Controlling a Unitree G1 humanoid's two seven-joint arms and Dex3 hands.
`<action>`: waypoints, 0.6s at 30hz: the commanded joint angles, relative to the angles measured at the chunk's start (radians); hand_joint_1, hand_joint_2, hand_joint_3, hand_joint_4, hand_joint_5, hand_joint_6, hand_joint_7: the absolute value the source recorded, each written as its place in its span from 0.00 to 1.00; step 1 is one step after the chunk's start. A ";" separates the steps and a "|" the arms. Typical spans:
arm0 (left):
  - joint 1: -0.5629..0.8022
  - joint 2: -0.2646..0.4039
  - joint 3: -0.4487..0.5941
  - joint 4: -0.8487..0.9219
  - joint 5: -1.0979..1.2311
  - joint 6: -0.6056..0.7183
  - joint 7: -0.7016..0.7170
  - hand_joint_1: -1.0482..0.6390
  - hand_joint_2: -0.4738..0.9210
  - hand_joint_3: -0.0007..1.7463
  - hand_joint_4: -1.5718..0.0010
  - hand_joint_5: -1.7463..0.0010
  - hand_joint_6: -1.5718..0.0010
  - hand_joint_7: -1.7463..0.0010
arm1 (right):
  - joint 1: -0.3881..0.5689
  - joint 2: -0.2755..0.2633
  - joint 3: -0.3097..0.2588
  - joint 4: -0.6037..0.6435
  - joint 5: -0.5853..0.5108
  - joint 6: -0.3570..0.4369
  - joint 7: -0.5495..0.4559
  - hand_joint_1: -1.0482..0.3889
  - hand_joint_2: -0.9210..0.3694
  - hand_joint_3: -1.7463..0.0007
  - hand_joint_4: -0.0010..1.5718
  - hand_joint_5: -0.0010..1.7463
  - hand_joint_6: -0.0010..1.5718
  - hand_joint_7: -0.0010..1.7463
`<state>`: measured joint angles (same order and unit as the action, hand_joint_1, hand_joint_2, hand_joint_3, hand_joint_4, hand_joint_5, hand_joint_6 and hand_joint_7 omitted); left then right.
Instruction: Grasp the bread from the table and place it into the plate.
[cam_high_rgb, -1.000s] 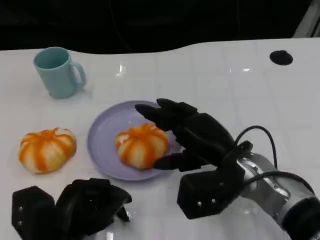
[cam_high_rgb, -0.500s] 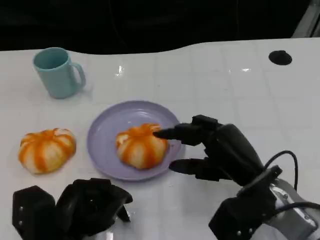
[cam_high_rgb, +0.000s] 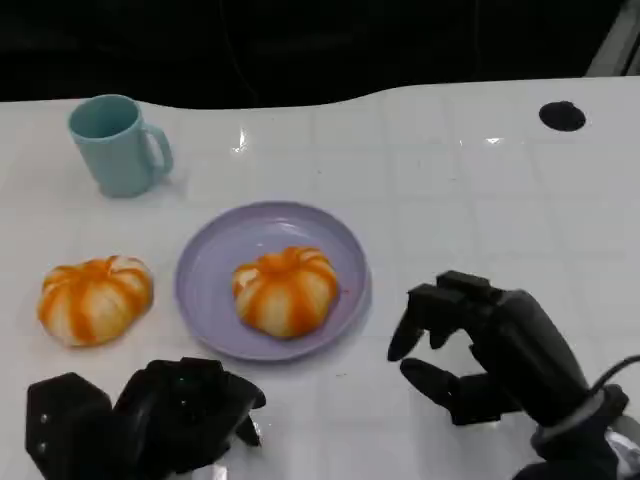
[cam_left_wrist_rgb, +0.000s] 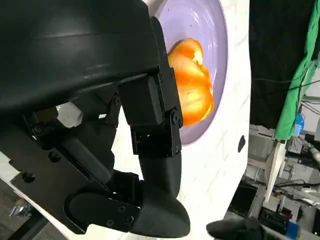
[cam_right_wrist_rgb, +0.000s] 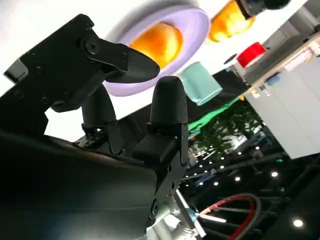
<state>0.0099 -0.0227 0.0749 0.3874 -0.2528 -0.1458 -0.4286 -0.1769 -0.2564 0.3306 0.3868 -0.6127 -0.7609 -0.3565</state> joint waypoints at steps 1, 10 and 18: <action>0.008 0.012 0.002 -0.010 0.000 0.015 0.009 0.00 0.69 0.29 0.43 0.15 0.00 0.84 | 0.069 -0.041 -0.030 -0.046 0.014 -0.012 0.011 0.51 0.41 0.40 0.39 0.98 0.37 0.84; -0.001 0.011 0.007 0.013 0.002 0.004 0.007 0.00 0.70 0.27 0.43 0.15 0.00 0.84 | 0.125 -0.046 -0.060 -0.049 0.021 -0.030 0.006 0.52 0.37 0.44 0.38 1.00 0.36 0.85; 0.001 0.000 0.010 0.007 -0.007 0.013 0.013 0.00 0.70 0.26 0.43 0.15 0.00 0.84 | 0.155 -0.042 -0.080 -0.030 0.051 -0.040 0.018 0.51 0.37 0.44 0.37 1.00 0.36 0.85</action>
<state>0.0088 -0.0264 0.0787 0.3871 -0.2547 -0.1360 -0.4255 -0.0416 -0.2865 0.2678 0.3536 -0.5916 -0.7958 -0.3470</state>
